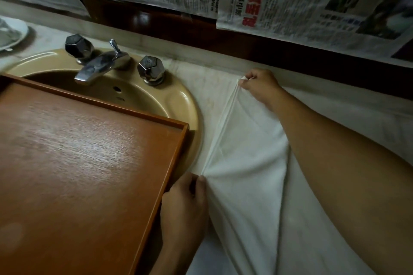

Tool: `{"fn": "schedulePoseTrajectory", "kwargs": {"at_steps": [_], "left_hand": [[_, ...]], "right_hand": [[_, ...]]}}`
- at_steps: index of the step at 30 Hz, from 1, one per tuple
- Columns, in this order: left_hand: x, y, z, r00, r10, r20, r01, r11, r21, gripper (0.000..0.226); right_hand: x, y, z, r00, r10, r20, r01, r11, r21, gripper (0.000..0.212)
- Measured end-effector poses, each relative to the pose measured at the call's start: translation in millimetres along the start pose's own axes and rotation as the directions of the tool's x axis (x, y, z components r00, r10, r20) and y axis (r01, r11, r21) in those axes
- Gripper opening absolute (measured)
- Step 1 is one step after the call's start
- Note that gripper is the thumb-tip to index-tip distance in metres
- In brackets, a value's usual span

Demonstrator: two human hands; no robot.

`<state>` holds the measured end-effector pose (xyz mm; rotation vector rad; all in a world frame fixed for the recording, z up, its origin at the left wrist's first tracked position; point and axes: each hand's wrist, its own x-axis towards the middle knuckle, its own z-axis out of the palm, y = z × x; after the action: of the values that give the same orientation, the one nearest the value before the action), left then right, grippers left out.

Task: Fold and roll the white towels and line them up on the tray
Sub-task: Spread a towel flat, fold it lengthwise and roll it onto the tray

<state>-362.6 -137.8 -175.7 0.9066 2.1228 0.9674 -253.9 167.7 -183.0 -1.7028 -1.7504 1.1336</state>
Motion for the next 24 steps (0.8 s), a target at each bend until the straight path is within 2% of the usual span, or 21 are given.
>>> {"fn": "schedulePoseTrajectory", "kwargs": {"at_steps": [4,6,9,14,18,21,24], "left_hand": [[-2,1,0,1.000,-0.018,-0.011,0.018,1.000,-0.006,0.025],[2,2,0,1.000,-0.017,-0.010,0.017,0.999,0.047,0.028],[7,3,0,1.000,-0.025,0.003,0.025,0.996,0.085,0.030],[1,3,1,0.996,-0.068,-0.063,0.066,0.997,-0.028,0.034],[6,2,1,0.997,-0.079,-0.019,0.079,0.997,-0.027,0.034],[8,2,2,0.996,-0.089,0.013,0.089,0.995,0.039,0.031],[7,2,5,0.995,-0.099,-0.012,0.100,0.985,0.141,0.030]], "right_hand": [[4,-5,5,1.000,0.012,0.006,-0.012,0.999,-0.030,0.024],[7,-1,11,0.999,0.047,-0.020,-0.047,0.999,0.008,0.024],[8,0,15,0.997,0.068,-0.025,-0.066,0.996,0.057,0.010],[11,-10,11,0.995,0.098,0.031,-0.101,0.990,0.099,0.034],[13,-7,16,0.995,0.099,0.006,-0.099,0.991,0.088,0.027],[13,-1,28,0.991,0.112,-0.069,-0.111,0.994,0.016,0.023],[7,1,32,0.986,0.087,-0.139,-0.109,0.981,-0.162,0.026]]}}
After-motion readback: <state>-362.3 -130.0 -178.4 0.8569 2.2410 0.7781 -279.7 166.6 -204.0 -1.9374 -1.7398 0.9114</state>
